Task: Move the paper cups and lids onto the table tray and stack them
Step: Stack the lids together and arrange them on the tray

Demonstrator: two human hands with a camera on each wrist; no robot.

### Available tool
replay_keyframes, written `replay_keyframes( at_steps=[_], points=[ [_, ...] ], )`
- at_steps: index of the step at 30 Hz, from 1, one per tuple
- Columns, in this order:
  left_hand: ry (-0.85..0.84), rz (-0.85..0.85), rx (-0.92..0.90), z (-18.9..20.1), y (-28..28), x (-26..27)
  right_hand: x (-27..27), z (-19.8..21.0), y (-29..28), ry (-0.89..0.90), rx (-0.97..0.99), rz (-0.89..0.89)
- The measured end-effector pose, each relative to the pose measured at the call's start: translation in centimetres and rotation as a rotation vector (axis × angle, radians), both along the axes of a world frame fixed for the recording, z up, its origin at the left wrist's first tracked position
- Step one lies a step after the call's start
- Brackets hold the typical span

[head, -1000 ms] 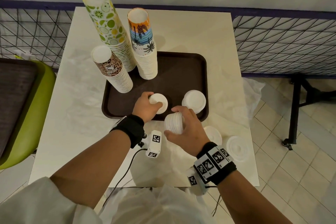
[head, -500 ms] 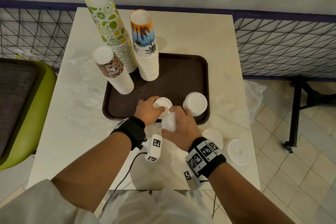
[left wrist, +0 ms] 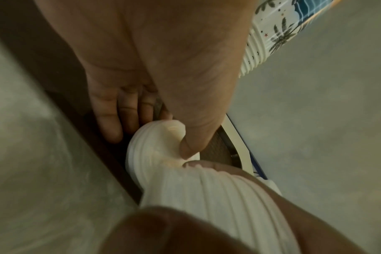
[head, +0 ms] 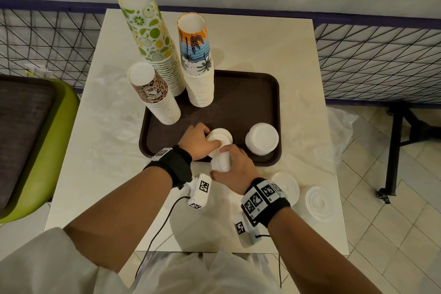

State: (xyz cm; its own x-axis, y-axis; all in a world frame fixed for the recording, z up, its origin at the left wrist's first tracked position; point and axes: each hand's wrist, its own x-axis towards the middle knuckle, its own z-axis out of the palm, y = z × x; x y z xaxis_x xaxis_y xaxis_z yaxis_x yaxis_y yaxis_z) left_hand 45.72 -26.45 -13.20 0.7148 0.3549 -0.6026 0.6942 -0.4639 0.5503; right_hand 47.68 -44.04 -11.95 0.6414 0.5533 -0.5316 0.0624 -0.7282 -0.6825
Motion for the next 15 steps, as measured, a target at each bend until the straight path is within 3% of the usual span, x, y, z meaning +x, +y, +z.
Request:
replay_keyframes(
  at_steps=[5,9,15],
  points=[
    [-0.028,-0.136,0.001,0.4,0.0,0.2,0.2,-0.2,0.4,0.01,0.012,-0.017],
    [-0.061,-0.102,0.045,0.5,0.6,-0.1,0.4,0.0,1.0,0.021,0.032,-0.027],
    [-0.033,0.139,0.014,-0.2,2.4,-2.2,1.3,0.7,3.0,0.056,0.02,0.099]
  ],
)
